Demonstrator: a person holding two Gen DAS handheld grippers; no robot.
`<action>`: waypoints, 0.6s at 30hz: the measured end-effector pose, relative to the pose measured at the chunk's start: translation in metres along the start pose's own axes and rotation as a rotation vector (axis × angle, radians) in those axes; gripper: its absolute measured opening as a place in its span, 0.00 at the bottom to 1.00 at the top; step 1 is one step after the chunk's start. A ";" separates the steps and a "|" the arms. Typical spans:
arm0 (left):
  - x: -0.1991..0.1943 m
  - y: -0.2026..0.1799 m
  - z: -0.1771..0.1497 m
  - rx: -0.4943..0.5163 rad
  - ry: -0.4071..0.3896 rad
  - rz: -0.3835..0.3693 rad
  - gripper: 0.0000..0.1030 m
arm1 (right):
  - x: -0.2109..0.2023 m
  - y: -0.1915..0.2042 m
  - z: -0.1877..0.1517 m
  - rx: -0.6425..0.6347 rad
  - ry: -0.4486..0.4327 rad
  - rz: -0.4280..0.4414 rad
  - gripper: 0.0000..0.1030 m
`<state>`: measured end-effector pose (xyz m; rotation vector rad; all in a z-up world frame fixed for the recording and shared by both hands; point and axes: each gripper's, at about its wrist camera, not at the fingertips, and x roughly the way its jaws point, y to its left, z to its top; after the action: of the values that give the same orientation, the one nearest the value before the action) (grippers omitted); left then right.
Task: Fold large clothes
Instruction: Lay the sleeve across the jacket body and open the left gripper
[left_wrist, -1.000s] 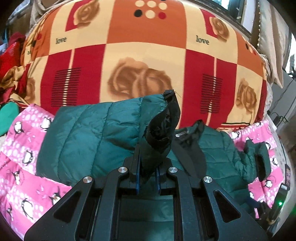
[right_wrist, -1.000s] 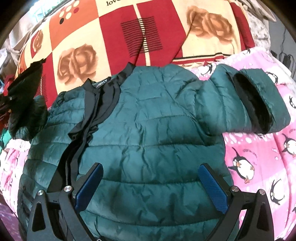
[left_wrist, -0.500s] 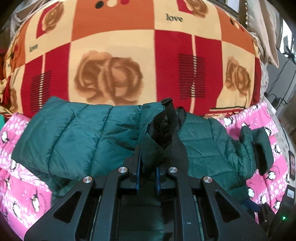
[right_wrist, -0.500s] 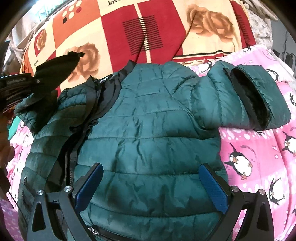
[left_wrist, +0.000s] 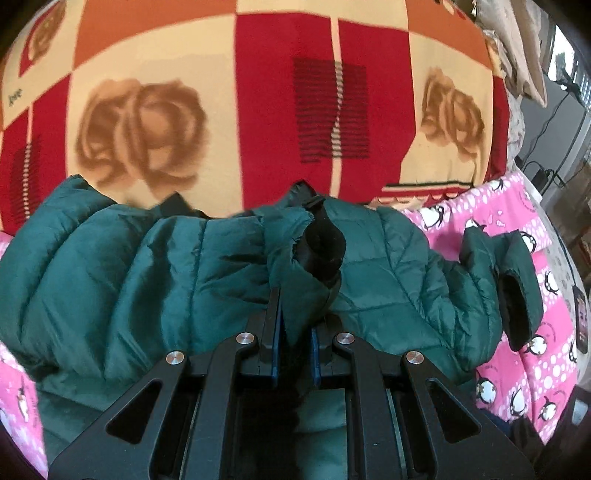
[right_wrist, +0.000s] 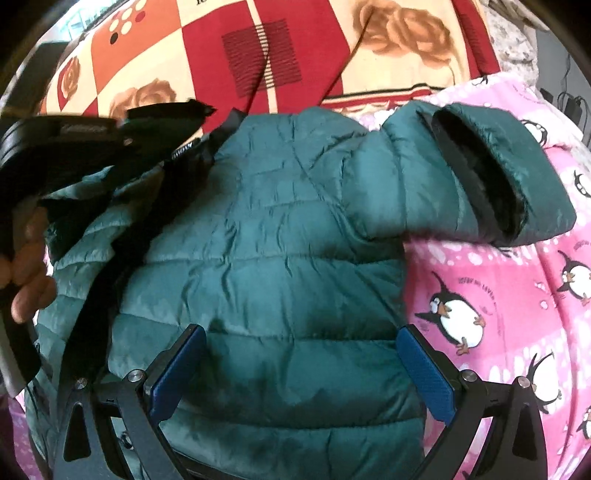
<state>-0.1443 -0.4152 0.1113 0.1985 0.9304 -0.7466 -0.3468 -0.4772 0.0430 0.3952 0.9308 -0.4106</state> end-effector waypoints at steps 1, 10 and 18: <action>0.005 -0.003 0.000 0.000 0.008 0.000 0.11 | 0.000 0.000 0.000 -0.007 0.001 -0.004 1.00; 0.037 -0.034 -0.002 0.031 0.057 -0.042 0.11 | 0.009 -0.012 -0.004 0.024 0.034 0.003 1.00; 0.062 -0.042 -0.011 0.031 0.121 -0.106 0.11 | 0.016 -0.010 -0.007 0.008 0.033 -0.016 1.00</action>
<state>-0.1562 -0.4720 0.0620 0.2249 1.0507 -0.8551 -0.3480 -0.4848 0.0244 0.4028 0.9648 -0.4235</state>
